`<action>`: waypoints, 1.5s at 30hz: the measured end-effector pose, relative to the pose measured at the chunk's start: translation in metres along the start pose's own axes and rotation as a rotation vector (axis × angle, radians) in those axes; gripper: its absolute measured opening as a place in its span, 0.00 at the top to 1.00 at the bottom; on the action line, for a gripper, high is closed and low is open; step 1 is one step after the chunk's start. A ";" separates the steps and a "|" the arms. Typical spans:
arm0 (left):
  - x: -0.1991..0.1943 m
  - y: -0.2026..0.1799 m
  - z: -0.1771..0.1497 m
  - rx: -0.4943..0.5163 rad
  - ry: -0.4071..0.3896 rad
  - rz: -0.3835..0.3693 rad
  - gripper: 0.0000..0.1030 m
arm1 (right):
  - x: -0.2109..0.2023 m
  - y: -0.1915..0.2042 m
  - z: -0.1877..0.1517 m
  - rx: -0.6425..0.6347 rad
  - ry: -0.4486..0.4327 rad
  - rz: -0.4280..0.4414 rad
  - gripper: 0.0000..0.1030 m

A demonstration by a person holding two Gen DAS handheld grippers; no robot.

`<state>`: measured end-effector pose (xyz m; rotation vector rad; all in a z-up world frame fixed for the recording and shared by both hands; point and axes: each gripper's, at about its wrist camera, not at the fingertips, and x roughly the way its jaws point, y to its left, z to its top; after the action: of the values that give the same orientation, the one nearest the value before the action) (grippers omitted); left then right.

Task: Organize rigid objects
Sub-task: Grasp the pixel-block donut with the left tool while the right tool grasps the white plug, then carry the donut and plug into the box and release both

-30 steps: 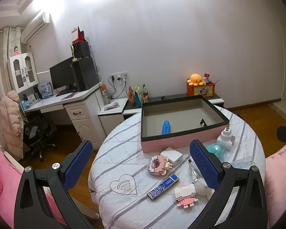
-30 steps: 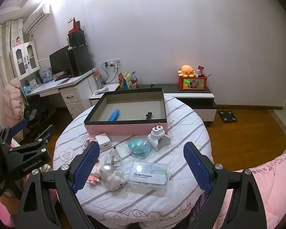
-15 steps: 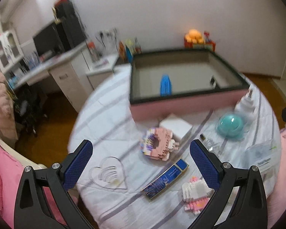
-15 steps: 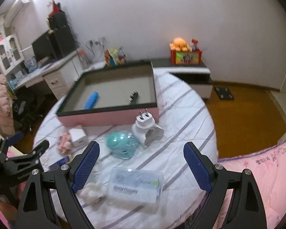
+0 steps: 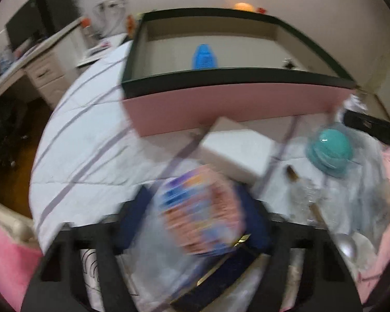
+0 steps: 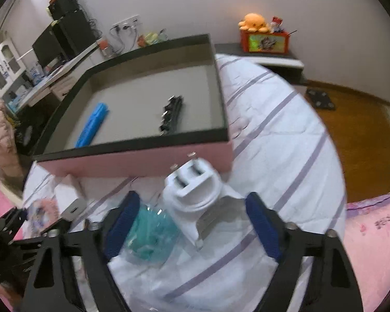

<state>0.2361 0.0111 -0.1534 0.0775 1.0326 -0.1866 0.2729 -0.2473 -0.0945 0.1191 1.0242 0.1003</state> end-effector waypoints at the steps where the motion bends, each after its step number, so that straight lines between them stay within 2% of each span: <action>1: -0.001 -0.004 0.000 0.017 -0.005 0.017 0.47 | 0.000 -0.002 0.001 0.003 0.005 -0.016 0.55; 2: -0.002 -0.005 0.000 0.024 -0.007 0.021 0.48 | 0.000 -0.005 0.000 0.018 0.022 0.054 0.67; 3: -0.003 -0.006 0.000 0.030 -0.011 0.023 0.48 | 0.000 -0.007 -0.001 0.032 0.036 0.086 0.68; 8: -0.009 -0.010 -0.004 0.027 -0.008 0.020 0.48 | -0.005 0.001 -0.008 0.001 0.026 0.047 0.72; 15: -0.015 0.002 0.001 0.007 -0.010 0.050 0.48 | -0.015 0.003 -0.005 0.008 -0.004 0.055 0.73; 23: -0.070 0.005 0.004 0.010 -0.147 0.101 0.48 | -0.058 0.011 -0.010 -0.003 -0.099 0.056 0.73; 32: -0.159 0.003 -0.001 0.020 -0.374 0.111 0.48 | -0.148 0.033 -0.028 -0.058 -0.308 0.074 0.73; 35: -0.183 0.002 -0.005 0.019 -0.429 0.106 0.48 | -0.169 0.037 -0.036 -0.073 -0.340 0.101 0.73; 40: -0.199 -0.002 -0.011 0.011 -0.458 0.109 0.48 | -0.190 0.039 -0.048 -0.088 -0.391 0.091 0.73; 45: -0.202 -0.007 -0.012 0.019 -0.469 0.108 0.48 | -0.188 0.032 -0.049 -0.065 -0.374 0.101 0.73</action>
<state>0.1243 0.0301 0.0144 0.1006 0.5578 -0.1080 0.1328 -0.2394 0.0435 0.1253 0.6414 0.1954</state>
